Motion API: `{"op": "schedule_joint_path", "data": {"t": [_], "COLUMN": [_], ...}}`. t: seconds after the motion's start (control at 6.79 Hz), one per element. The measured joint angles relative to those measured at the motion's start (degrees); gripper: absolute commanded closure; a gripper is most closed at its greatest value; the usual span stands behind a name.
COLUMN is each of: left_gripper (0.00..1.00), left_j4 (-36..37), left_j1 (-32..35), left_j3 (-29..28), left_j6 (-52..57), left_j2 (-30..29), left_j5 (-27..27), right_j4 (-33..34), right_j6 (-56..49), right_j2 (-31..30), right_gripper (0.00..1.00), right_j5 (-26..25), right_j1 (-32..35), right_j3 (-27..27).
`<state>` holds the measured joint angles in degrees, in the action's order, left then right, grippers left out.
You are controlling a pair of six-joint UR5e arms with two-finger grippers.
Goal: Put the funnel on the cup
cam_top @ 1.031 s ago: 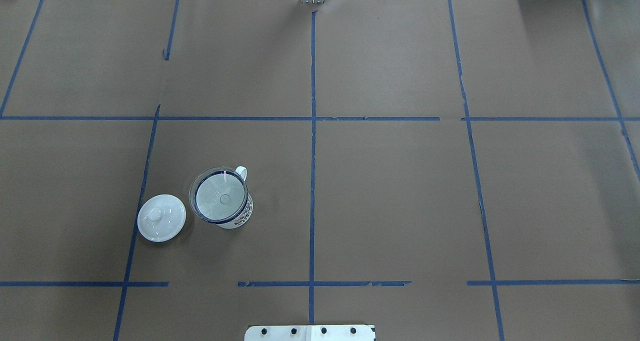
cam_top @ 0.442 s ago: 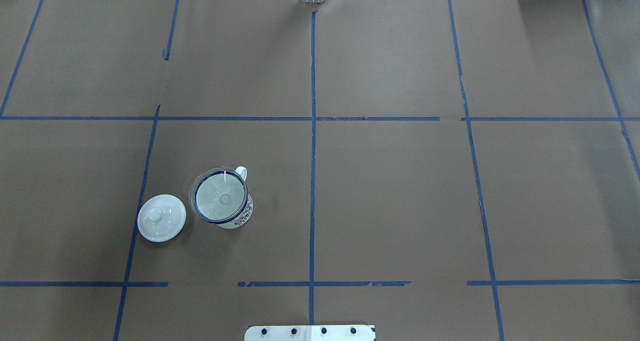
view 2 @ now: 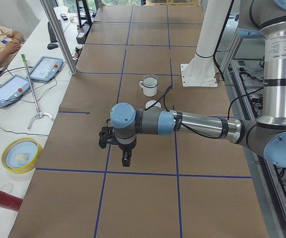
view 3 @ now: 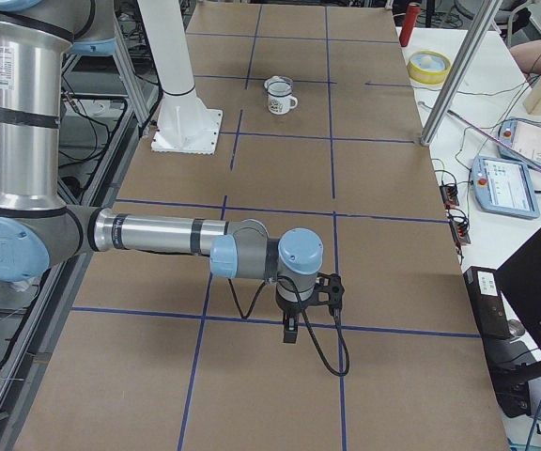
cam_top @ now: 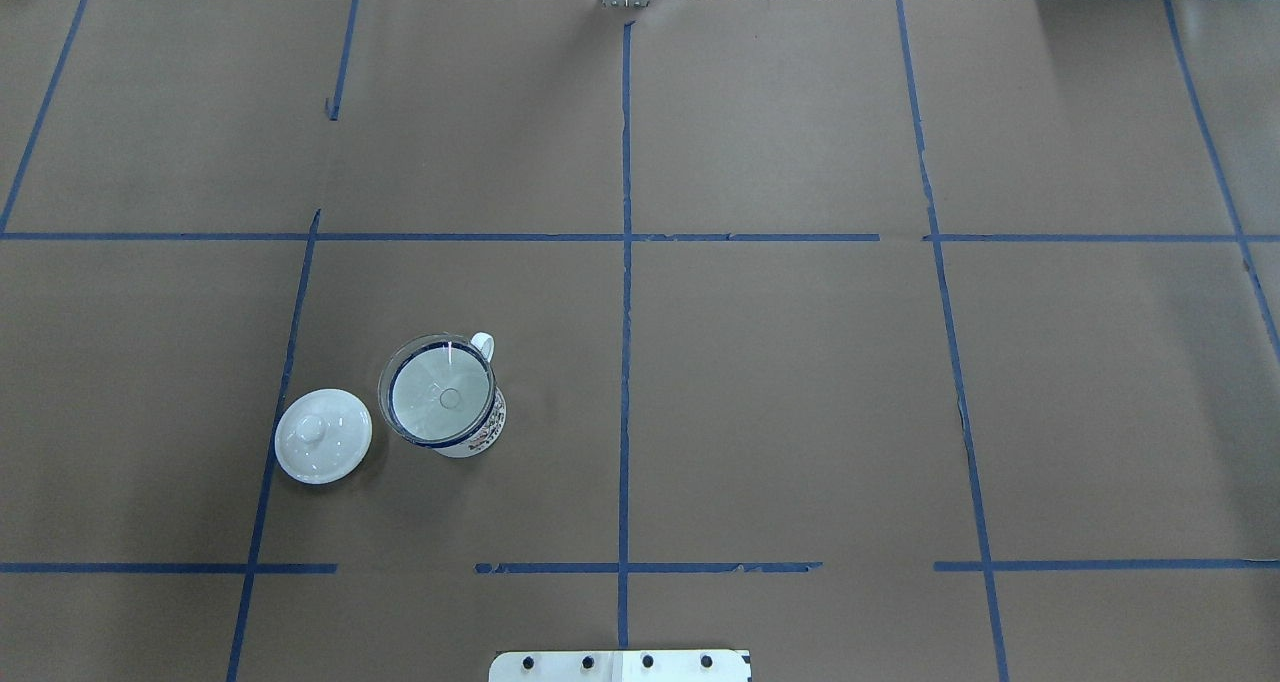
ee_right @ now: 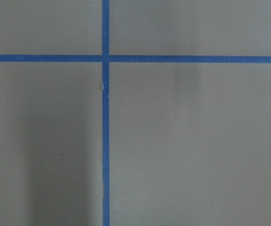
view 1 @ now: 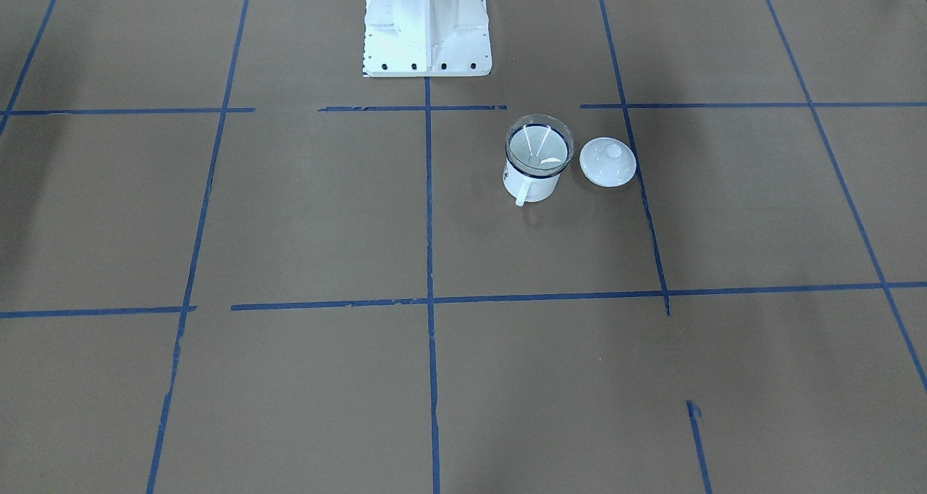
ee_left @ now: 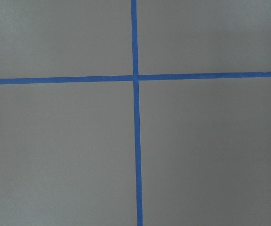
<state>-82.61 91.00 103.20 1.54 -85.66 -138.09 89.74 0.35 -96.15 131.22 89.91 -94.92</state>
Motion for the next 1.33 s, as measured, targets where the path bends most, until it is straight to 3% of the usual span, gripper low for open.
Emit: {"op": "schedule_joint_path", "data": {"t": [1.33], "left_gripper": [0.00], "left_j4": [0.59], "left_j1": [0.14], "left_j3": [0.41], "left_j6": [0.38], "left_j2": [-1.91], "left_j5": [-1.94], "right_j4": [0.00], "right_j6": [0.00], "right_j2": [0.00], "right_gripper": [0.00], "right_j5": [0.00], "right_j1": [0.00], "right_j3": [0.03]}}
